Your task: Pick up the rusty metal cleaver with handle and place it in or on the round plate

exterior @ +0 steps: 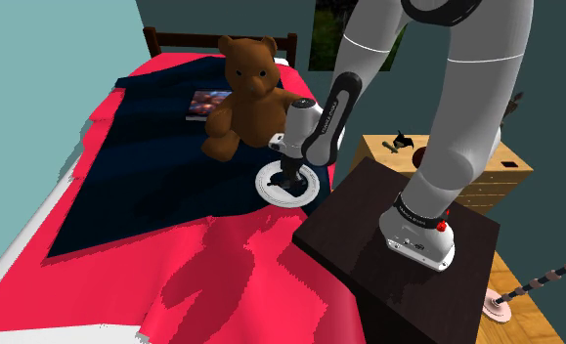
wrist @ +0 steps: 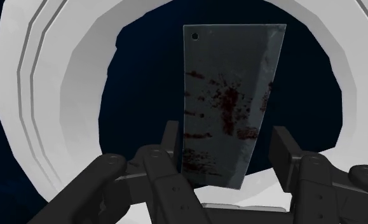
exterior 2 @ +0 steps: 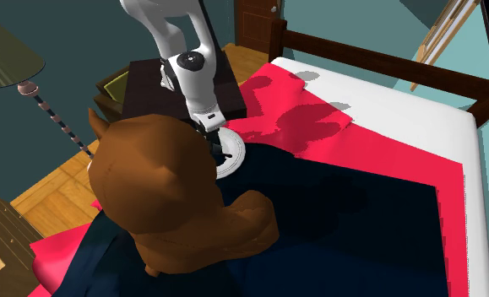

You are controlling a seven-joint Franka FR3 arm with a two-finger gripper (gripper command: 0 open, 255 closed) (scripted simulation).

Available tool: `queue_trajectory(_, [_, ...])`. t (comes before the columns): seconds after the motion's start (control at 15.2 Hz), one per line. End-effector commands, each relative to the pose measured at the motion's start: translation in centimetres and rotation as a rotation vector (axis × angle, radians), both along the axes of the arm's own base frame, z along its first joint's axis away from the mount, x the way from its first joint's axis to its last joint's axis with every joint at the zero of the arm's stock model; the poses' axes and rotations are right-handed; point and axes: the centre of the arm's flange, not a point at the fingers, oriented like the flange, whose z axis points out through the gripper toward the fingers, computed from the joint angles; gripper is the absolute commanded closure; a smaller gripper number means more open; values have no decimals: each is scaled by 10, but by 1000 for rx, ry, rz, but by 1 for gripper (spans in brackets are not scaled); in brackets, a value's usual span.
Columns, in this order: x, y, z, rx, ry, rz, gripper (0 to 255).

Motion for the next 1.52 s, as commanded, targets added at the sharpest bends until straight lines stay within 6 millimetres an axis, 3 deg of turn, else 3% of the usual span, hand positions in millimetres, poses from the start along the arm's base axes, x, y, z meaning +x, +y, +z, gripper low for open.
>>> queue_trajectory(0.0, [-3, 1, -3, 0, 10, 4, 255])
queue_trajectory(0.46, [-3, 1, -3, 0, 10, 4, 255])
queue_trajectory(1.45, [-3, 1, 76, 0, 10, 4, 255])
